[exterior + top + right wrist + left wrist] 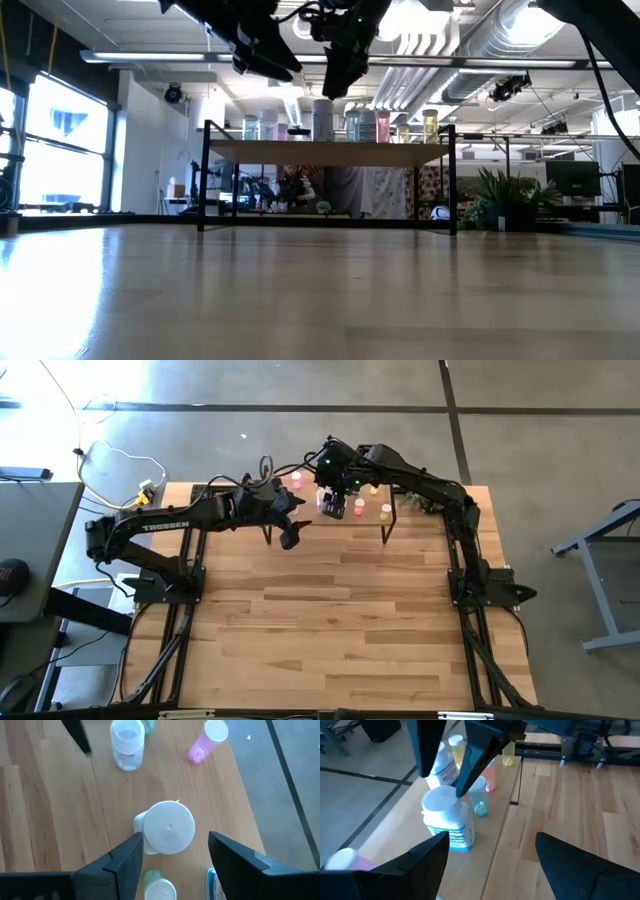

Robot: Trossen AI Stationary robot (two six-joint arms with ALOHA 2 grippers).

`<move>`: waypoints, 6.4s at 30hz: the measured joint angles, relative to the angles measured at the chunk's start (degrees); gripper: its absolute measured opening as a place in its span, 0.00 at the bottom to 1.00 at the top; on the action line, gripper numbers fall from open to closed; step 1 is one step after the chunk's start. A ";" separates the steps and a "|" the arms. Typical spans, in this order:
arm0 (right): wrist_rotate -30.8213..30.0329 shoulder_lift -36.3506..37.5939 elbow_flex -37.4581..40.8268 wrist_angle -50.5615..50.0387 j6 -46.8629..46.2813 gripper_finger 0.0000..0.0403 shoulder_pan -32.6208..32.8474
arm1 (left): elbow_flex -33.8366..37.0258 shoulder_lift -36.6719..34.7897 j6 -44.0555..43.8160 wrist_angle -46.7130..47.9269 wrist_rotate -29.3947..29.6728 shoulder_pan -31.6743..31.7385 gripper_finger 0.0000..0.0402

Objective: Pick and place medicine bottles onto shelf by color
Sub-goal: Put the white pill bottle on the shelf, then return to Home Position

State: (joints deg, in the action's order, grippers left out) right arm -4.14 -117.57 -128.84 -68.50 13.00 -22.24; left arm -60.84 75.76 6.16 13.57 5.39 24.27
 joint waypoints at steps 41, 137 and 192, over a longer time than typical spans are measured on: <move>1.36 17.98 0.00 0.52 -19.76 0.53 11.54 | 45.56 -50.56 -19.12 -14.75 -0.12 -19.42 0.71; -10.36 115.35 125.15 61.61 -29.74 0.53 32.39 | 59.98 -50.94 -17.99 -26.72 -5.81 -15.61 0.71; -10.42 115.35 125.13 61.50 -30.93 0.53 32.39 | 59.98 -50.93 -18.00 -26.71 -5.81 -15.62 0.71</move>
State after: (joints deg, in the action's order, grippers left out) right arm -14.57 -2.22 -3.70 -7.01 -17.93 10.15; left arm -0.86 24.83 -11.84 -13.14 -0.43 8.66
